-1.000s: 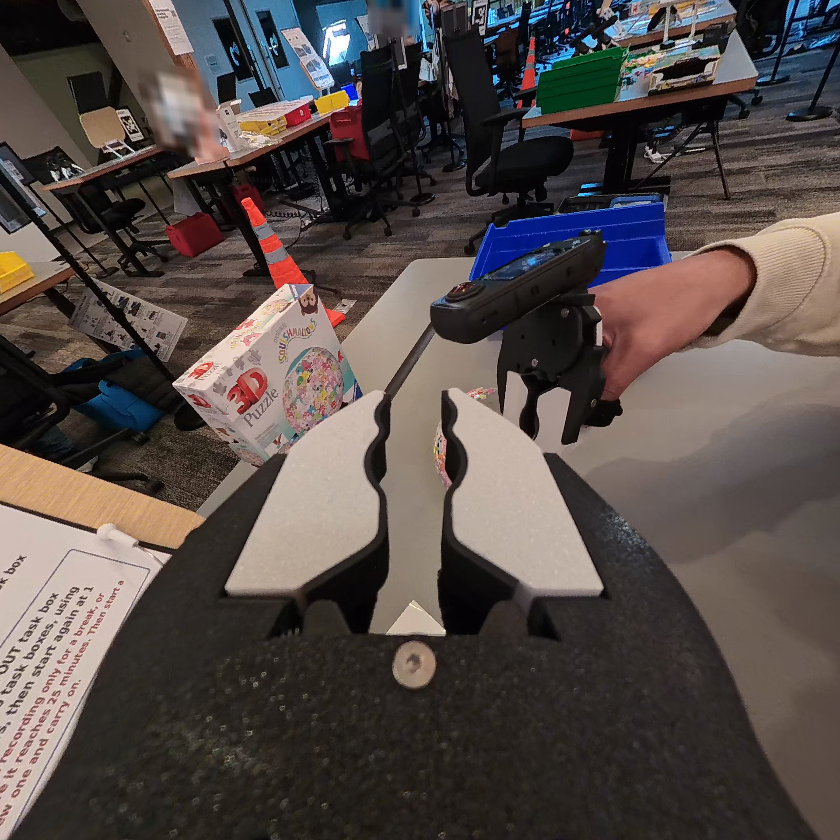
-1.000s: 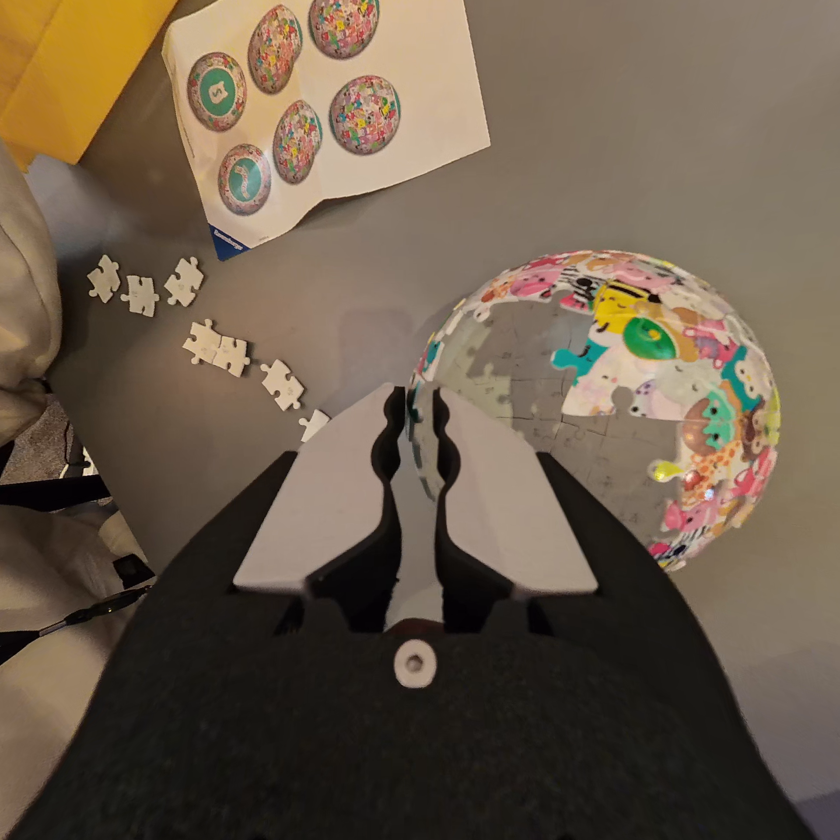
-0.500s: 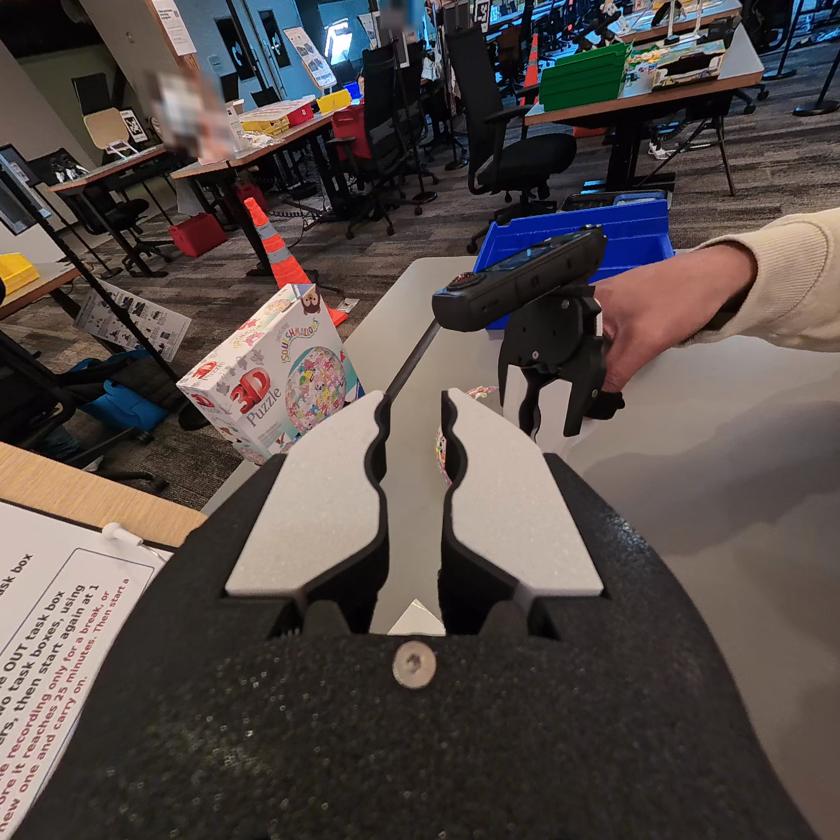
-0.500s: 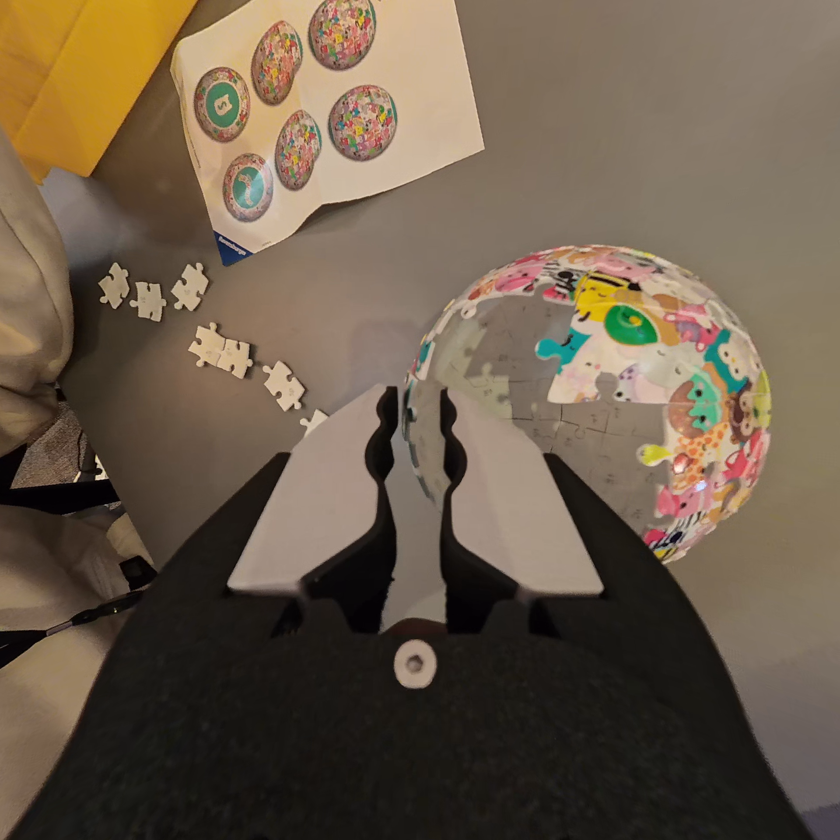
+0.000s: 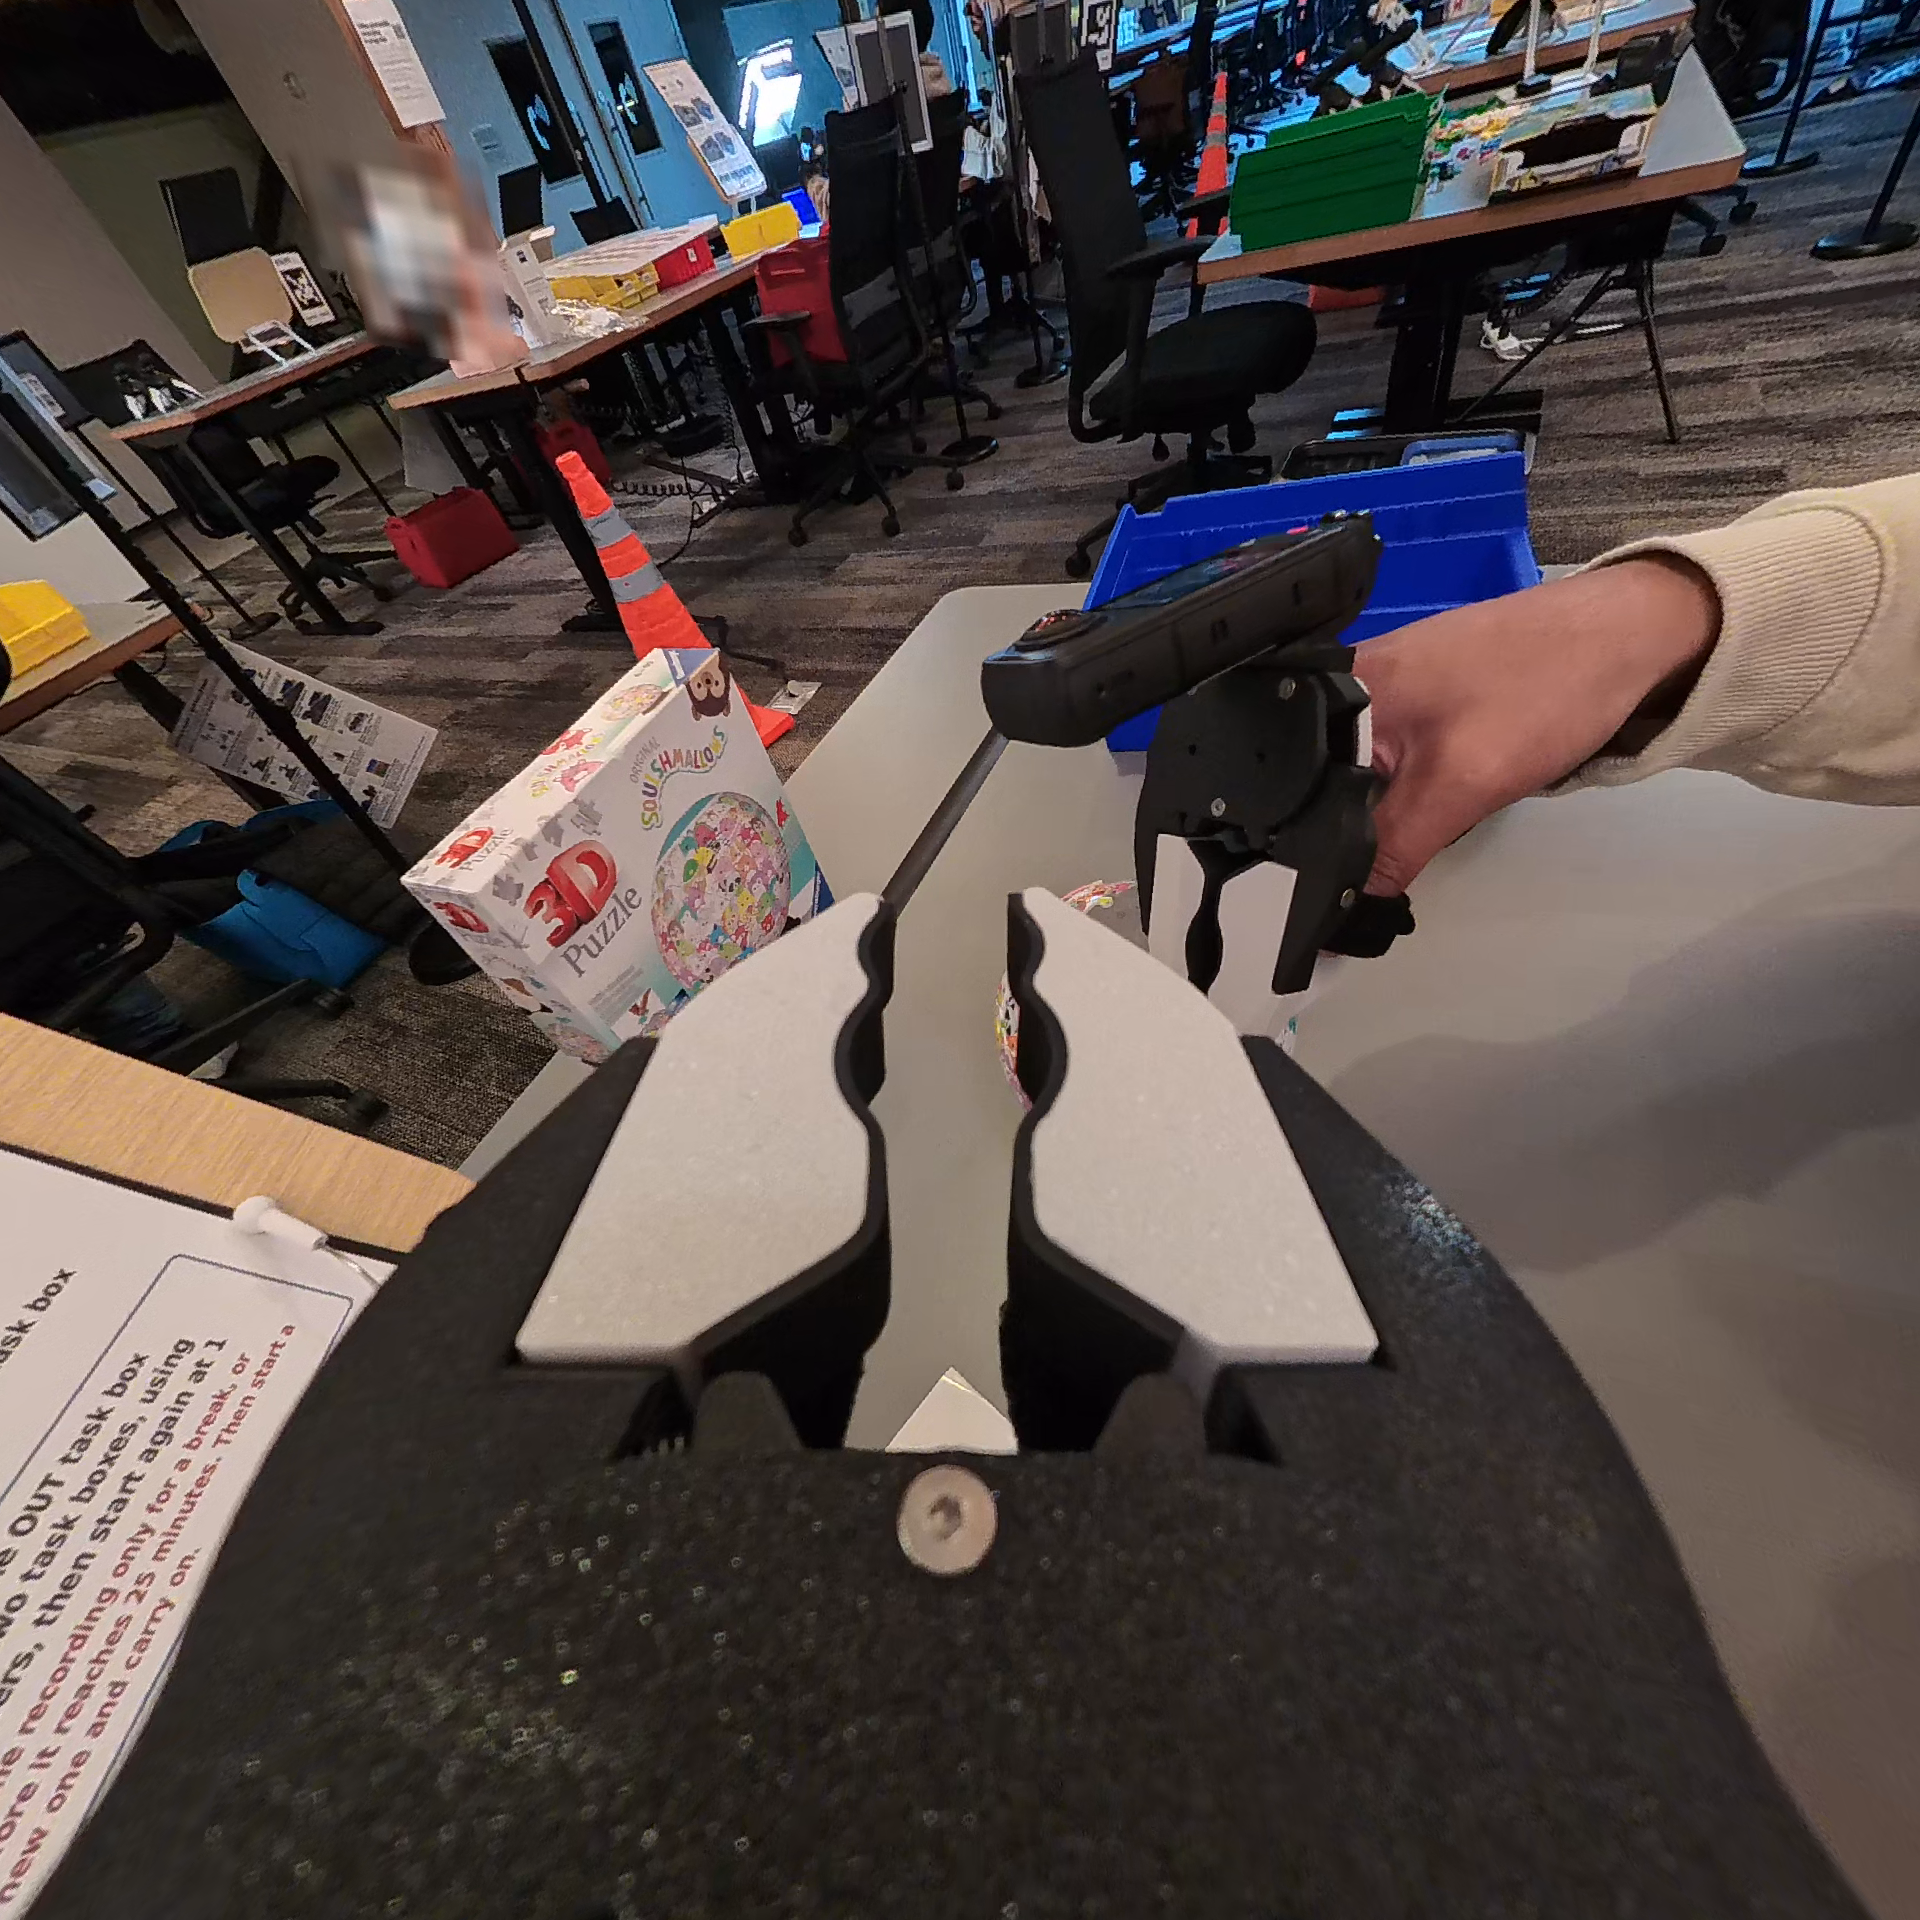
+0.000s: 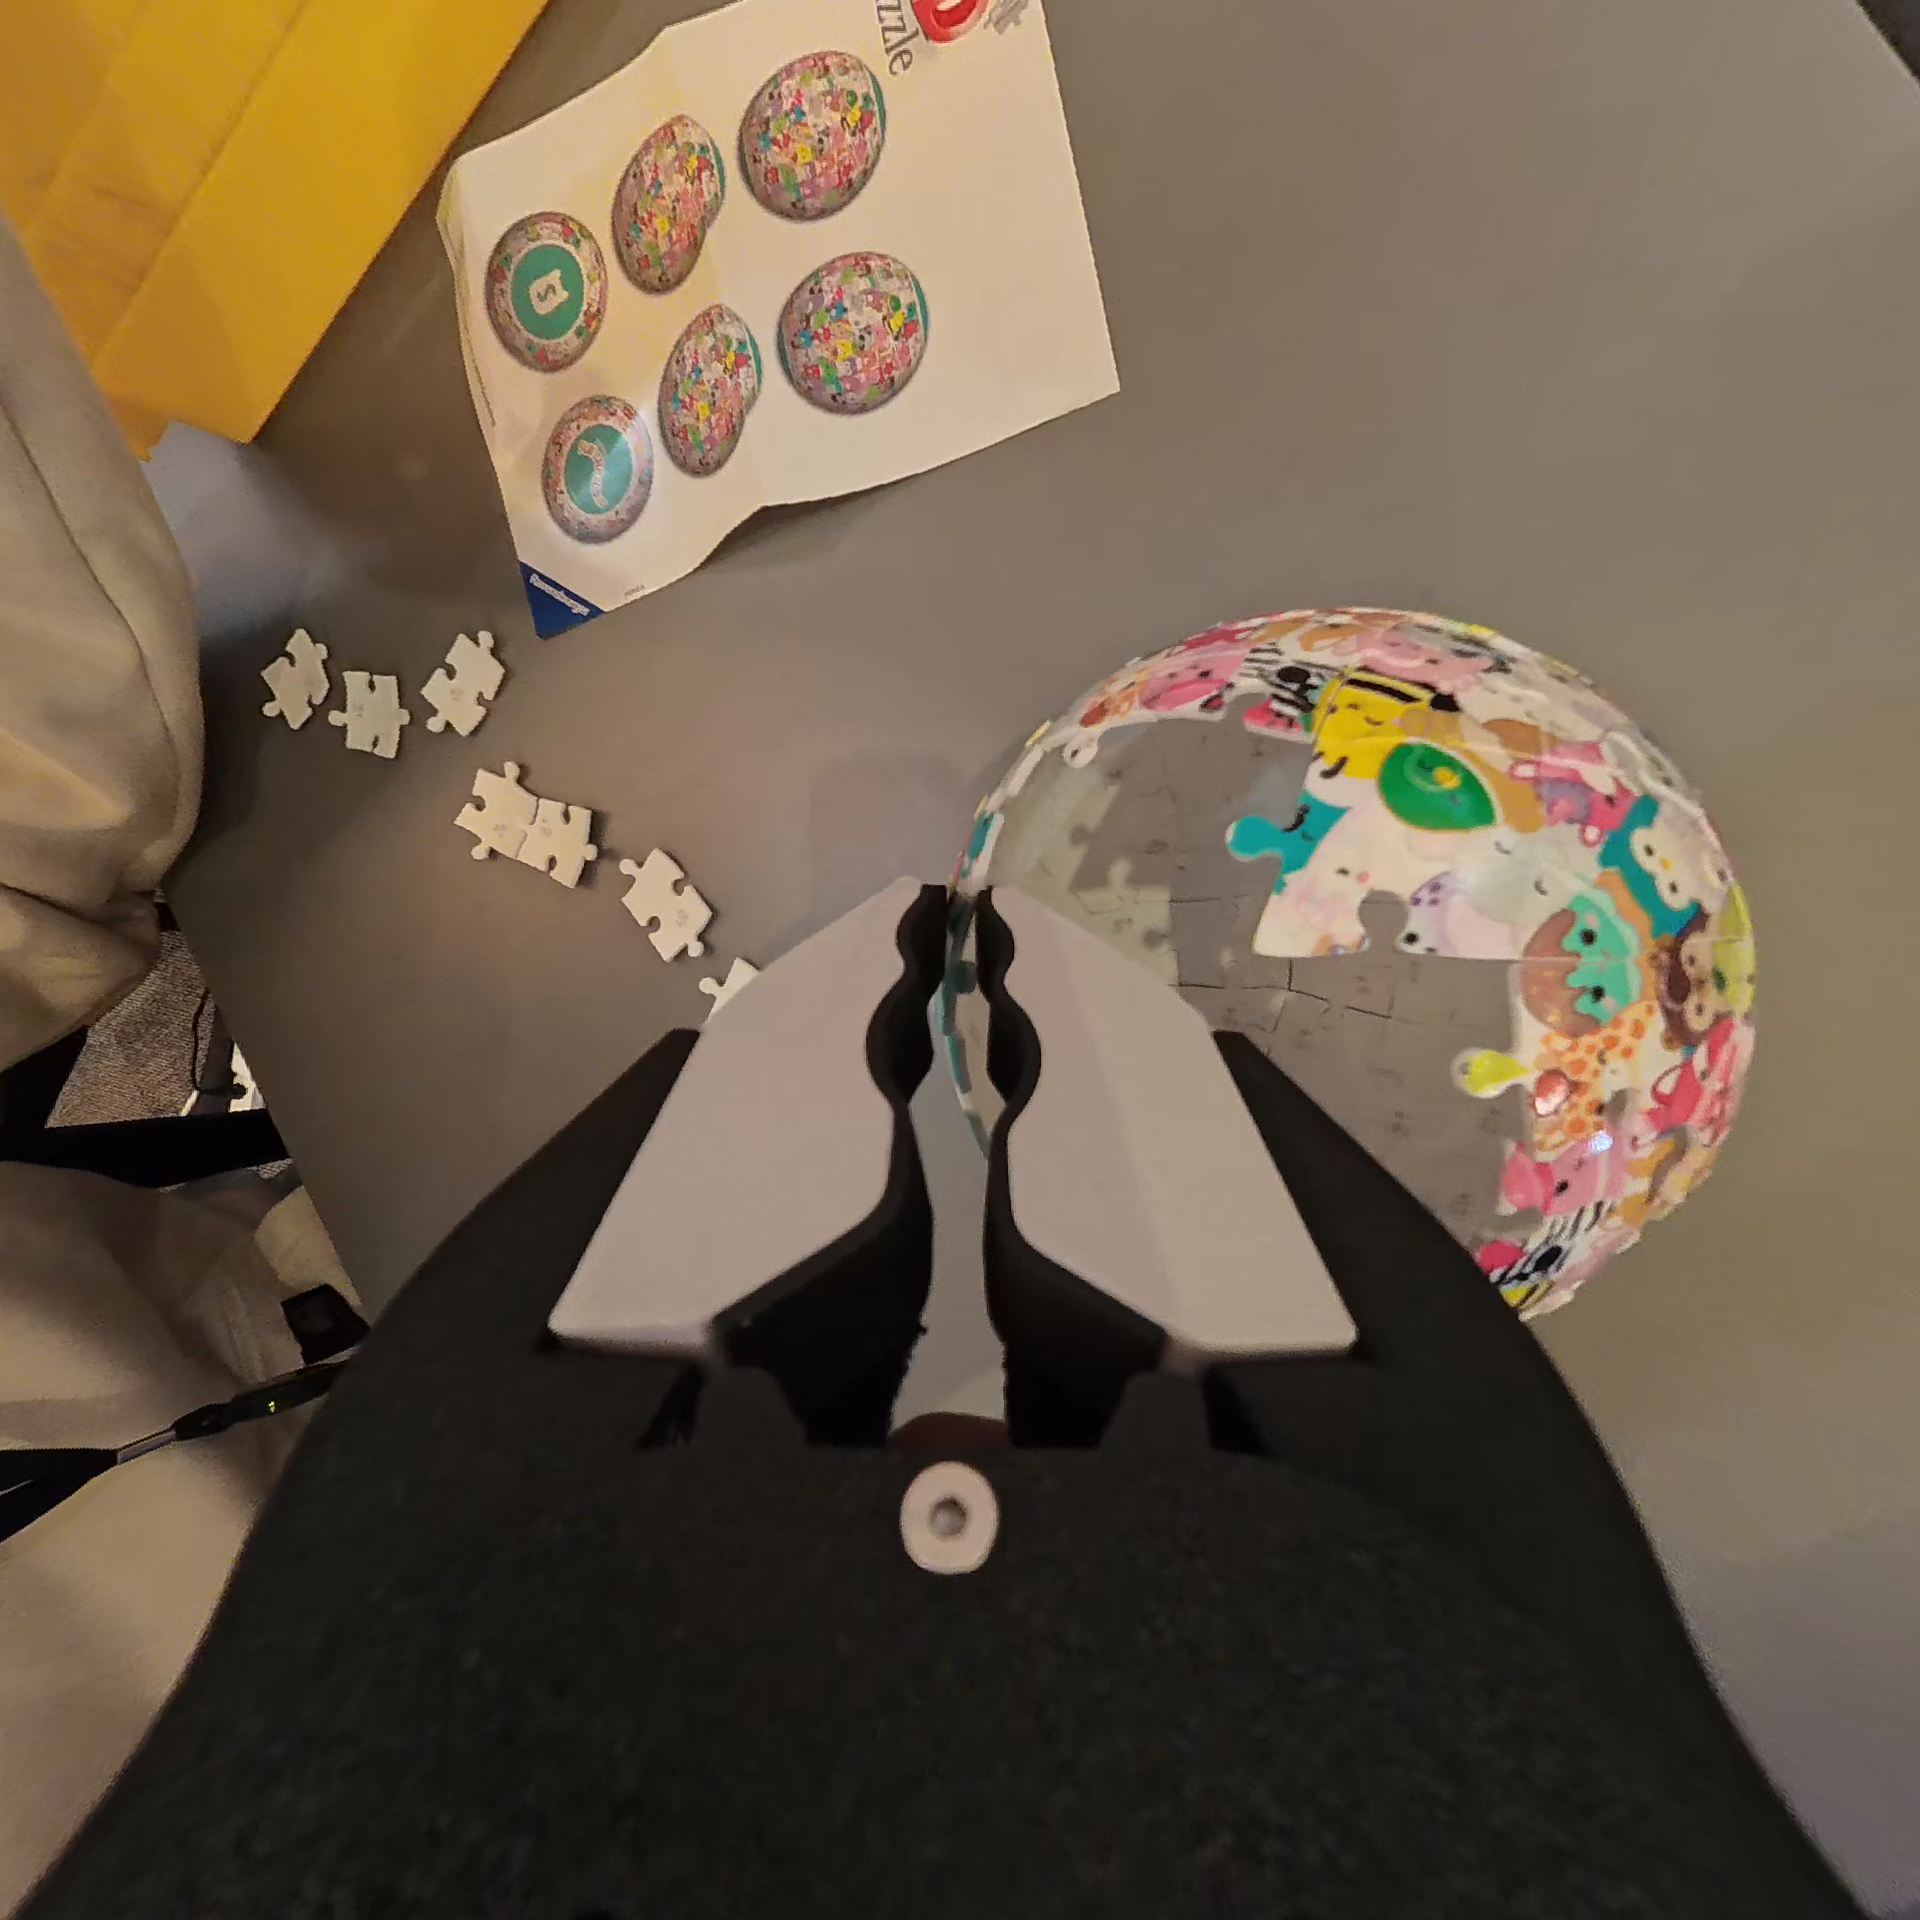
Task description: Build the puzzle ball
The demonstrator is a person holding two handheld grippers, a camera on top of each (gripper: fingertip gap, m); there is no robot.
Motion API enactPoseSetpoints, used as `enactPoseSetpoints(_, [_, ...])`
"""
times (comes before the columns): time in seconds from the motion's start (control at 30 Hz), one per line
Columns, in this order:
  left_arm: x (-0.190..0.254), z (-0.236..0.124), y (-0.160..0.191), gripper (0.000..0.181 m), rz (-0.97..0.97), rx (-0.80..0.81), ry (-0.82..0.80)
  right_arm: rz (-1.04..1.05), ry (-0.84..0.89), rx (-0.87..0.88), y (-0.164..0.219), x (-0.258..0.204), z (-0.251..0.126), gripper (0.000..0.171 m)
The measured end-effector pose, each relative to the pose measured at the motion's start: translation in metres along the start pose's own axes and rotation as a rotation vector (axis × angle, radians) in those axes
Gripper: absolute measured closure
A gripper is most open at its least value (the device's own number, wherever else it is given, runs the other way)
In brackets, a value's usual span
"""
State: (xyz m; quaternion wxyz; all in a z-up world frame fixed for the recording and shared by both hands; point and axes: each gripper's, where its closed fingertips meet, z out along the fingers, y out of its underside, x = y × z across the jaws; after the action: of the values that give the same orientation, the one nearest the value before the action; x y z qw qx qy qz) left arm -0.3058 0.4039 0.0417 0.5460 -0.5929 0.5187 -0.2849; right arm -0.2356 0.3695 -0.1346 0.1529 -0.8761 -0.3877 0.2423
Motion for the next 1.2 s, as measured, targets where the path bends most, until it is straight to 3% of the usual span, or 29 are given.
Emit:
enactPoseSetpoints(0.4, [0.000,0.001,0.001,0.161,0.001,-0.004,0.002,-0.041,0.039,-0.059,0.013,0.001,0.001,0.155])
enactPoseSetpoints(1.2, [0.000,0.001,0.002,0.162,-0.002,-0.008,0.003,-0.014,-0.039,-0.058,0.021,-0.004,-0.001,0.167])
